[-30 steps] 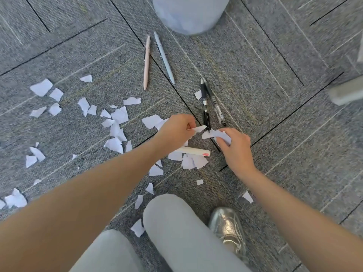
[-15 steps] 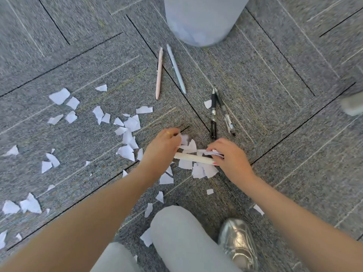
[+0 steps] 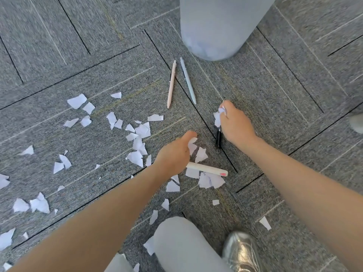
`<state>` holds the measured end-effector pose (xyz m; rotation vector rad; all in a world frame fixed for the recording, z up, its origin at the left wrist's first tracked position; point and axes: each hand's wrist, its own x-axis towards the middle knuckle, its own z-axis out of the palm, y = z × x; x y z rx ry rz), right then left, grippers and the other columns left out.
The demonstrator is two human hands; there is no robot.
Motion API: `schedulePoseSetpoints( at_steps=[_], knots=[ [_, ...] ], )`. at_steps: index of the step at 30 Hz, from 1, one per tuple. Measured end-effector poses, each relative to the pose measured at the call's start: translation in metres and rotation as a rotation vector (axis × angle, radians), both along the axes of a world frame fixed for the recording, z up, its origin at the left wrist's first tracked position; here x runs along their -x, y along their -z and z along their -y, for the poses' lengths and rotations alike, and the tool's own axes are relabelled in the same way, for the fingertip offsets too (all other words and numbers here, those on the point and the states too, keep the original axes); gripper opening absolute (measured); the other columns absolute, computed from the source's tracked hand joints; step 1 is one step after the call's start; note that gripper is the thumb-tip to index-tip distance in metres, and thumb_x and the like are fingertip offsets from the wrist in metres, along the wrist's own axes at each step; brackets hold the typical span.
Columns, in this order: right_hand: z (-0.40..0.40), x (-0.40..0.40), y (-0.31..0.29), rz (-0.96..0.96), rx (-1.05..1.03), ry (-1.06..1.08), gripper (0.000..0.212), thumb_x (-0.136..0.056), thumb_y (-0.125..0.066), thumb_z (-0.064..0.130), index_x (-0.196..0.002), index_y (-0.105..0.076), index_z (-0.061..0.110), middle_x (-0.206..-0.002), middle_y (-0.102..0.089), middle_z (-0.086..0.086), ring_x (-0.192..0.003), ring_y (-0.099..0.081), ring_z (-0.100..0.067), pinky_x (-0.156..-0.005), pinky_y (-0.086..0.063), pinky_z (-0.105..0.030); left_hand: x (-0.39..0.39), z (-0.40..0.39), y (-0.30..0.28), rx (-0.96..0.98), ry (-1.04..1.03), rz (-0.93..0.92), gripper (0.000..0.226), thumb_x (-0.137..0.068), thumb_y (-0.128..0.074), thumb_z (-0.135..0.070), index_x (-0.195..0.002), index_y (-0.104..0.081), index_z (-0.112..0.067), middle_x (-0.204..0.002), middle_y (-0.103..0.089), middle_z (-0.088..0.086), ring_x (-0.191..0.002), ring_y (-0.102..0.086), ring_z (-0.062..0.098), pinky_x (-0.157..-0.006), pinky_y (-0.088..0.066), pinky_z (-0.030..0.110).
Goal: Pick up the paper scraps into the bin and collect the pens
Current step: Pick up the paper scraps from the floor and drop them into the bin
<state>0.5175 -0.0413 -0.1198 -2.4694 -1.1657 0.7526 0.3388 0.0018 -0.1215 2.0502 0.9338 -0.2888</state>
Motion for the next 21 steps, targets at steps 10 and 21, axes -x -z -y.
schedulePoseSetpoints(
  at_steps=[10,21],
  knots=[
    [-0.007,-0.002,0.022,0.334,0.172,-0.217,0.039,-0.092,-0.045,0.042,-0.113,-0.038,0.01,-0.094,-0.063,-0.011,-0.079,-0.06,-0.03,-0.056,-0.035,-0.033,-0.02,0.027,0.001,-0.283,0.214,-0.325,0.055,-0.09,-0.032,-0.059,-0.124,-0.032,-0.015,-0.126,-0.046,0.011,-0.088,-0.062,0.031,-0.043,-0.032,0.027],
    [0.003,-0.003,0.02,0.324,0.182,-0.297,0.022,-0.093,-0.047,0.011,-0.113,-0.04,0.013,-0.099,-0.063,-0.009,-0.081,-0.059,-0.028,-0.055,-0.04,-0.036,-0.029,0.034,0.003,-0.363,0.416,-0.372,0.029,-0.096,-0.034,-0.003,-0.124,-0.031,-0.009,-0.112,-0.054,0.013,-0.08,-0.064,0.028,-0.039,-0.024,0.027]
  ],
)
